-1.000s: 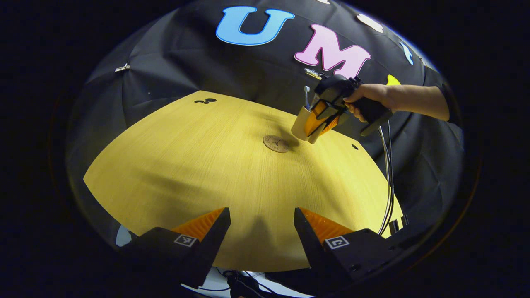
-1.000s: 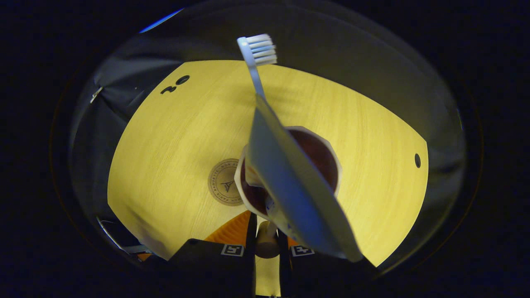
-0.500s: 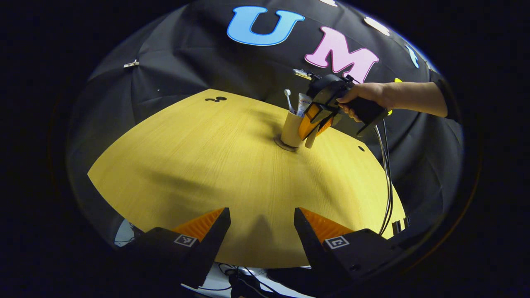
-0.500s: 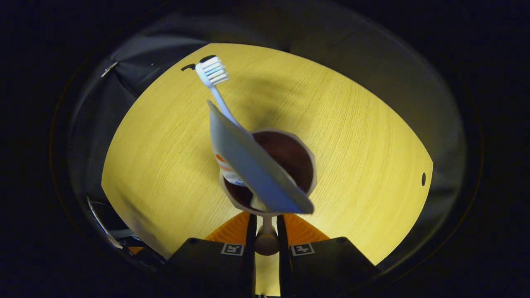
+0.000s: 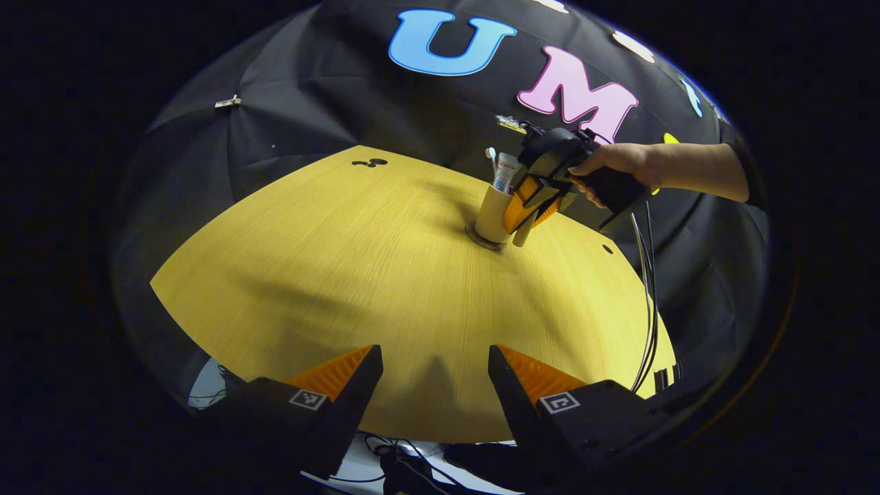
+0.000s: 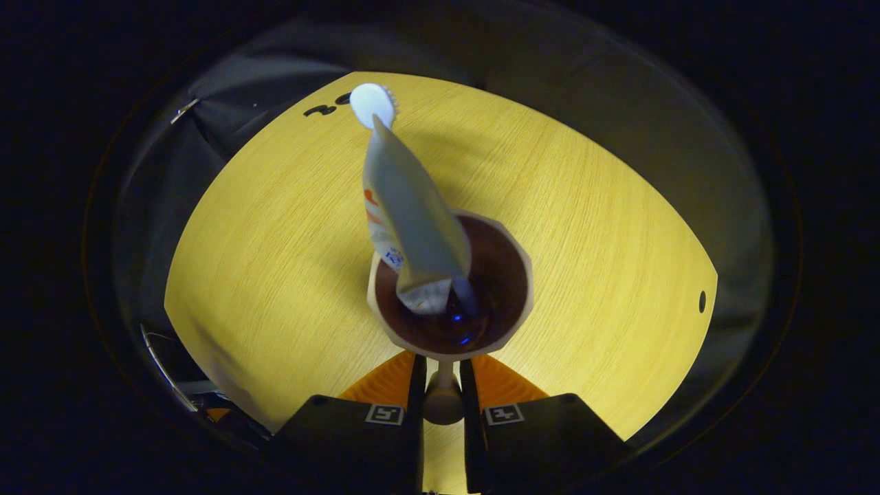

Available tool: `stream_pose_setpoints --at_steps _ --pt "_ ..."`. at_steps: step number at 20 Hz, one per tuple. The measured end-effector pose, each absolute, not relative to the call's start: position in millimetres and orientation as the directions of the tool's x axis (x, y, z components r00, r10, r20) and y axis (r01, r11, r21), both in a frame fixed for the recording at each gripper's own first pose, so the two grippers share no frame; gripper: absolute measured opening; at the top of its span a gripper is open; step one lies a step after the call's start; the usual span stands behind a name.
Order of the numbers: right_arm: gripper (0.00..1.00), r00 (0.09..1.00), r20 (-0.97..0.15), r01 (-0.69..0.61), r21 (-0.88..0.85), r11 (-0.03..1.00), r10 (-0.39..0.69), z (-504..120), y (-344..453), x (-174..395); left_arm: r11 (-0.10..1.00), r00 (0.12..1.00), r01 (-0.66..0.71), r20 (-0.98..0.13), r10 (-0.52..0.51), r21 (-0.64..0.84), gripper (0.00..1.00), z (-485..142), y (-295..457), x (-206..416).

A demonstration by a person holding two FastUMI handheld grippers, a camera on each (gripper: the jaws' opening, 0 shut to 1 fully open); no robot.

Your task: Put the toothbrush and toothpaste on the desktop into the cup, then pick up the cup and place it on the coaster on the desktop.

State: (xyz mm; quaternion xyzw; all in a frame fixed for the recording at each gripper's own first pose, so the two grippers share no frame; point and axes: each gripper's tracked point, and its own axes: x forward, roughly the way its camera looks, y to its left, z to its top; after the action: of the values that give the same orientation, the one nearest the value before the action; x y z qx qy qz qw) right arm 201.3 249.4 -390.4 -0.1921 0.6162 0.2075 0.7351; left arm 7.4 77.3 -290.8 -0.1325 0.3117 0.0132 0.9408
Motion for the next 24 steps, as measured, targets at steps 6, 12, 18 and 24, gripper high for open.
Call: stream_pose_setpoints --at_steps 6,12,18,24 --pt "0.36 0.143 -0.984 -0.516 0.017 0.856 0.106 -384 249 187 0.973 0.808 -0.075 -0.586 -0.068 -0.216 0.96 -289 70 11" --pt "0.90 0.183 -0.967 -0.492 0.065 0.868 0.175 -356 239 185 0.979 0.814 -0.037 -0.574 -0.087 -0.201 0.96 -278 59 18" --pt "0.99 0.301 -0.916 -0.461 0.104 0.881 0.266 -301 209 173 0.987 0.848 0.015 -0.520 -0.099 -0.162 0.96 -243 47 33" --pt "0.99 0.525 -0.768 -0.423 0.137 0.896 0.365 -220 176 153 0.976 0.896 0.021 -0.429 -0.114 -0.216 0.96 -180 41 59"
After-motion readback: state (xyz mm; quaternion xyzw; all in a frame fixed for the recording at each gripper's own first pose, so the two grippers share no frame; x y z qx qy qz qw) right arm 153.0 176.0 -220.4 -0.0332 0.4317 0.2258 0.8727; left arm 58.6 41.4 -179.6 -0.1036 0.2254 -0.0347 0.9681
